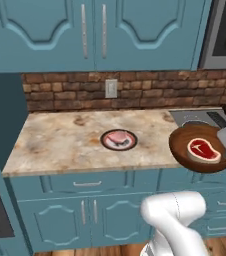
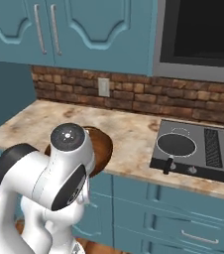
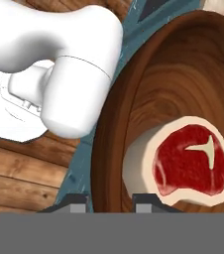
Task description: Place one of the steaks on the plate and the other in the bowl. Then place the bowl in the fridge.
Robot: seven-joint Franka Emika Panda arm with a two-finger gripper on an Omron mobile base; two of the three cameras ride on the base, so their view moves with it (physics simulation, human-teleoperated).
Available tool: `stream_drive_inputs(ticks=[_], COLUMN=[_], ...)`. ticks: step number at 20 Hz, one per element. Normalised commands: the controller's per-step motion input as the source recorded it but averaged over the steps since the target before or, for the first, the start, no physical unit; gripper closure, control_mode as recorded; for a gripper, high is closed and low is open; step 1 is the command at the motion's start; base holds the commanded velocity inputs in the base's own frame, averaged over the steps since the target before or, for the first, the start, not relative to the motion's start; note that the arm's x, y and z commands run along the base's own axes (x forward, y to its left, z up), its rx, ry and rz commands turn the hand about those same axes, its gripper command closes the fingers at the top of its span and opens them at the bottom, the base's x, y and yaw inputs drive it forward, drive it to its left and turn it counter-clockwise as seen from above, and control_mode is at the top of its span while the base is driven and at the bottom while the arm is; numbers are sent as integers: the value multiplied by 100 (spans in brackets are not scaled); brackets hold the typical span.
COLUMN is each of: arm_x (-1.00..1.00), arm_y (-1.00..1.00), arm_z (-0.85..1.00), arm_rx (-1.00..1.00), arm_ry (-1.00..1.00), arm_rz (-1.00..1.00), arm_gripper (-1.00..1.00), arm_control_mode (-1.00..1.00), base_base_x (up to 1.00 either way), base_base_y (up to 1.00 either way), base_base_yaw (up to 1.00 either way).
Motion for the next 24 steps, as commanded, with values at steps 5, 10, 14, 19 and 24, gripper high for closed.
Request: stream_drive_inputs(ticks=[5, 10, 14, 19, 24], arm_x=[0, 0, 0, 0, 0], arm_y=[0, 0, 0, 0, 0], arm_z=[0, 0, 0, 0, 0], arm_rx=[0, 0, 0, 0, 0], arm_ry=[0, 0, 0, 0, 0], arm_rz=[0, 0, 0, 0, 0], arm_gripper=[100, 100, 100, 100, 100], arm_control_mode=[100, 100, 100, 100, 100], base_base_x=[-54, -26, -45, -74, -95], base_base_y=[-41, -95, -100, -100, -100], base_base_yaw=[0, 0, -1, -1, 0])
